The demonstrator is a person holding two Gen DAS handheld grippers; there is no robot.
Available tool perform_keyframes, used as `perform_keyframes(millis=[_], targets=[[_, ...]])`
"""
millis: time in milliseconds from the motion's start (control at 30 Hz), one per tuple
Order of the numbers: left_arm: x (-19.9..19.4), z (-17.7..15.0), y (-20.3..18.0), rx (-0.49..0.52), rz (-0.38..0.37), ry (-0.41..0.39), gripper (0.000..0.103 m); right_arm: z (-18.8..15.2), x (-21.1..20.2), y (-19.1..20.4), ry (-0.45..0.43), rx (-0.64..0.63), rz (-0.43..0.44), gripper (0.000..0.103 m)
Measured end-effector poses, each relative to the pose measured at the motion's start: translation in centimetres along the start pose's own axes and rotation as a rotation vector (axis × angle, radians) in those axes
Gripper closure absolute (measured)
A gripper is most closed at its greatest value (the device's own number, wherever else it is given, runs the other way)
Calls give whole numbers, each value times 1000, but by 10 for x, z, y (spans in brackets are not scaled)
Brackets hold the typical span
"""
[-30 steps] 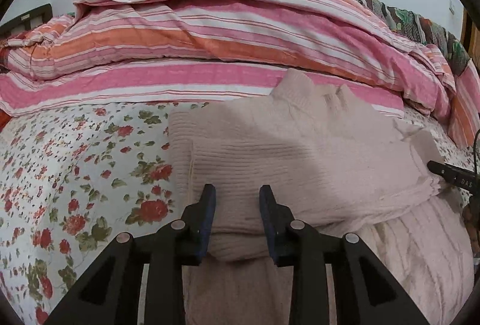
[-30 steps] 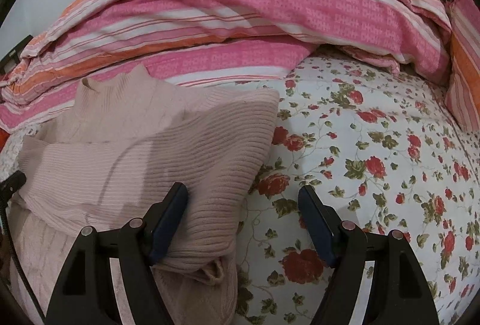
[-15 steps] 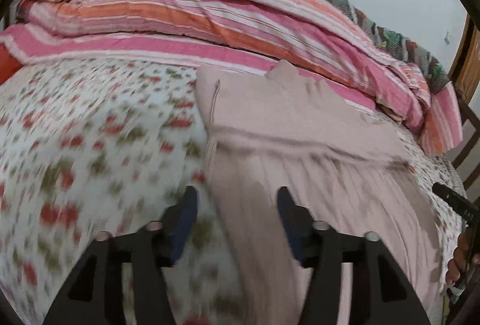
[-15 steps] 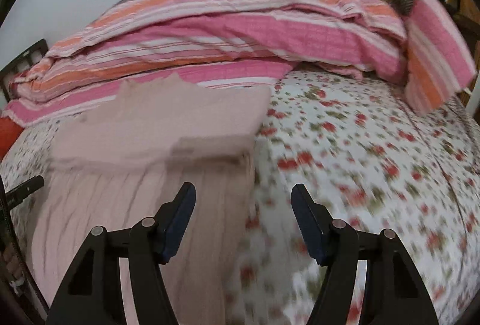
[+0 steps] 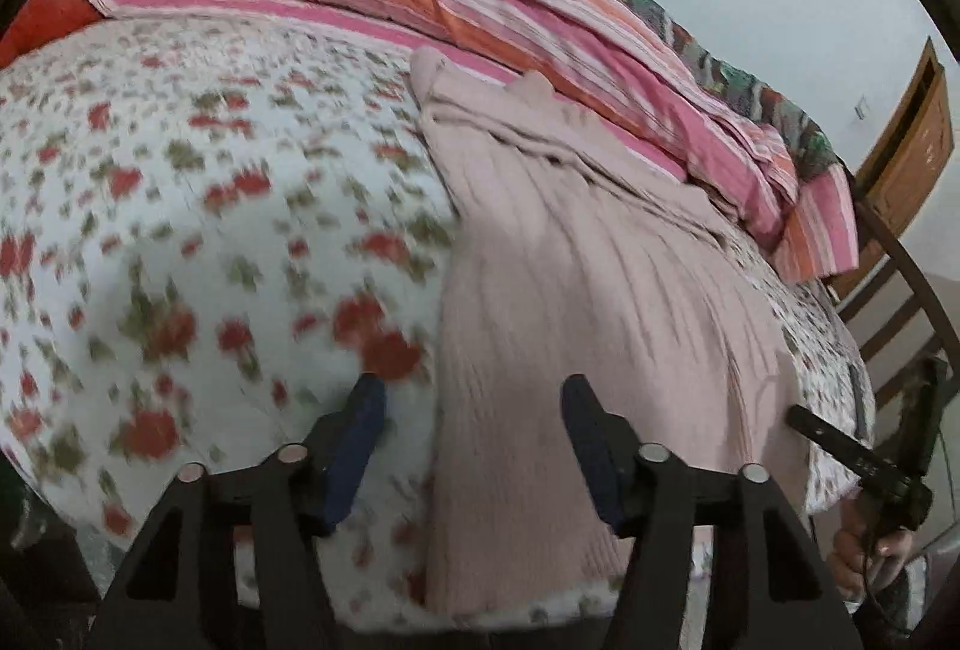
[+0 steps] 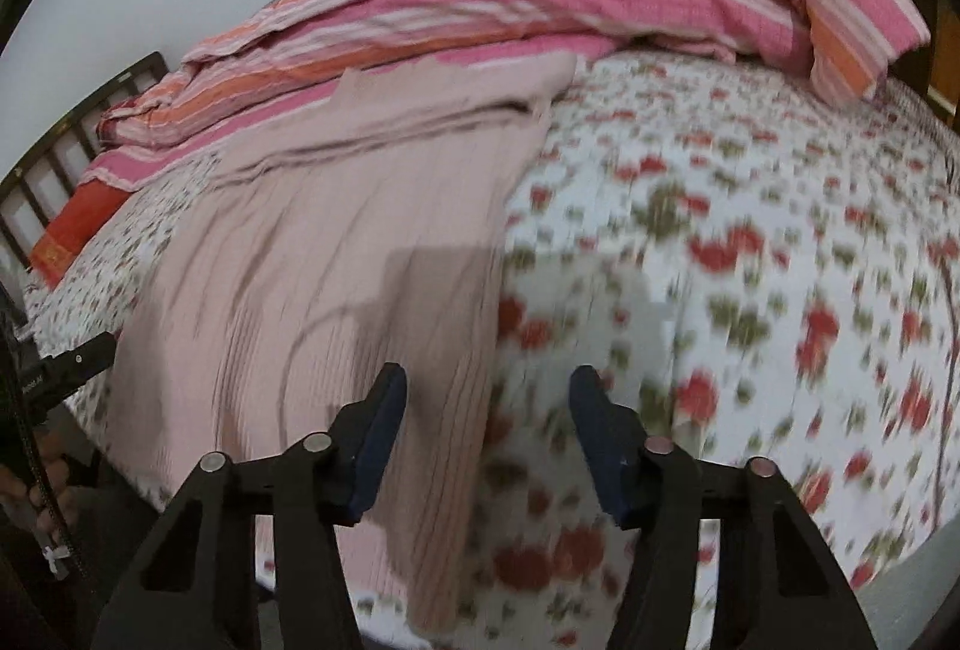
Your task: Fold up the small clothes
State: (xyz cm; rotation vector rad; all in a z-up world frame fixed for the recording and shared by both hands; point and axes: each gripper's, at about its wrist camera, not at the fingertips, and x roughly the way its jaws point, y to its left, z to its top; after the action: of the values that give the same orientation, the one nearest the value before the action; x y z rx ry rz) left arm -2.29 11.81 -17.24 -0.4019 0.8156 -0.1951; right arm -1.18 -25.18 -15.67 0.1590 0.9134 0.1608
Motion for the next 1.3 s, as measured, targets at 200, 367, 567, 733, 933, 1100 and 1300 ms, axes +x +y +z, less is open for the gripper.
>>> perform_keyframes(millis=[200, 367, 567, 733, 933, 1100, 1300], targets=[[15, -9, -6, -25, 39, 25, 69, -23, 3, 10, -1, 9, 10, 63], [-4, 2, 14, -111, 34, -59, 97, -18, -1, 20, -28, -42, 16, 98], [1, -1, 14, -82, 32, -12, 96, -22, -3, -15, -8, 45, -8, 98], [7, 11, 4, -23, 9, 11, 78, -12, -3, 1, -30, -13, -13, 84], [24, 27, 14, -102, -82, 17, 70, 14, 13, -5, -29, 35, 7, 69], [14, 13, 17, -102, -139, 34, 70, 1, 14, -4, -52, 28, -5, 67], [4, -11, 12, -90, -141, 75, 69, -28, -4, 2, -48, -43, -39, 67]])
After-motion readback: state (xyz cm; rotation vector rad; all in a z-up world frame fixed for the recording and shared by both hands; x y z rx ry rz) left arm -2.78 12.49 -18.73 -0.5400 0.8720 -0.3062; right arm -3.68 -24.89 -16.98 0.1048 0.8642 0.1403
